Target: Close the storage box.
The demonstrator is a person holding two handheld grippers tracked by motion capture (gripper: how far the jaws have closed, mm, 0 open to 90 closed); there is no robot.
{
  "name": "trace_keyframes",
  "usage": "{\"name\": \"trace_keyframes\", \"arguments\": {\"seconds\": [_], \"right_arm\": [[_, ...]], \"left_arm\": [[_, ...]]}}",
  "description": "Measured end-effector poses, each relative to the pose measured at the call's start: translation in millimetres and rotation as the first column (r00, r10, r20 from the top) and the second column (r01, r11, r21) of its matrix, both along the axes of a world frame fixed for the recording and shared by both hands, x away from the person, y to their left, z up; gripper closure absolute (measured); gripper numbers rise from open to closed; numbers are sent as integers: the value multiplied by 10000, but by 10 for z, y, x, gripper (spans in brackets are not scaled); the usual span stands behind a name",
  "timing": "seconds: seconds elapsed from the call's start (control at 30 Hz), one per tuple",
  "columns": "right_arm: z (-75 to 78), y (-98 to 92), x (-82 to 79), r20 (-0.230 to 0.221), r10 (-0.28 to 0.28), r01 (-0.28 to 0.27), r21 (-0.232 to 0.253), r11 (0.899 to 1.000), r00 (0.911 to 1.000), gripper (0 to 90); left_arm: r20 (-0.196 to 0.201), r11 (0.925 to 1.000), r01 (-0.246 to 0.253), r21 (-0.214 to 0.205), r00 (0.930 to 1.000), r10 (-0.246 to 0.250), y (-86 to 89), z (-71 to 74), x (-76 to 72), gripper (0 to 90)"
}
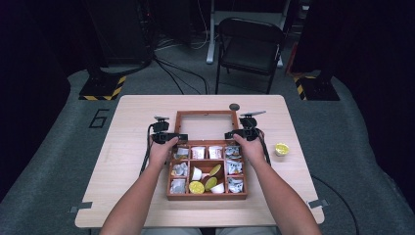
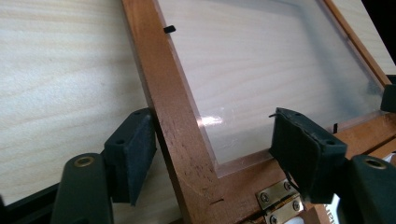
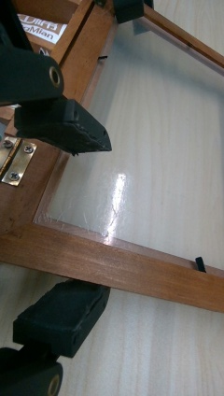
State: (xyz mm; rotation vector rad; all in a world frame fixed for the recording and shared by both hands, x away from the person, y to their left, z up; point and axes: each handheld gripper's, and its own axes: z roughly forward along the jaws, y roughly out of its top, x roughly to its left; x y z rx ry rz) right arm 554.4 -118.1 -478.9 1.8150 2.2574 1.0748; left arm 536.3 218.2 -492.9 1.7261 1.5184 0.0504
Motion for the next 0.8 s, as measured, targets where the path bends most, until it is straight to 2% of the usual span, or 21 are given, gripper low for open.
{"name": "trace_keyframes", "arguments": {"seconds": [0.07,0.17,0.3,0.33,0.53,0.8], "right_arm": [[19,-4,-6,99,-51,50,32,10000,9999,274],[54,-11,-23,190,-136,134,105,9999,9997,288],[113,-28,-48,517,-177,172,97,9998,9985,330],[133,-26,-57,469,-262,255,163,9995,9986,339],[210,-56,-96,841,-251,247,61,9997,9961,408],[320,-68,-172,1195,-176,164,112,9998,9927,411]], "left_arm": [[0,10000,-56,-59,10000,56,0,22,-5,322],[70,9996,48,269,10000,-50,-19,76,0,324],[309,9994,95,319,9995,-105,-10,138,-4,330],[344,9995,65,306,9994,-76,-6,150,-8,337],[656,9999,-11,109,9978,4,24,220,-34,374],[1065,10000,39,-57,9943,-33,45,339,-85,375]]}}
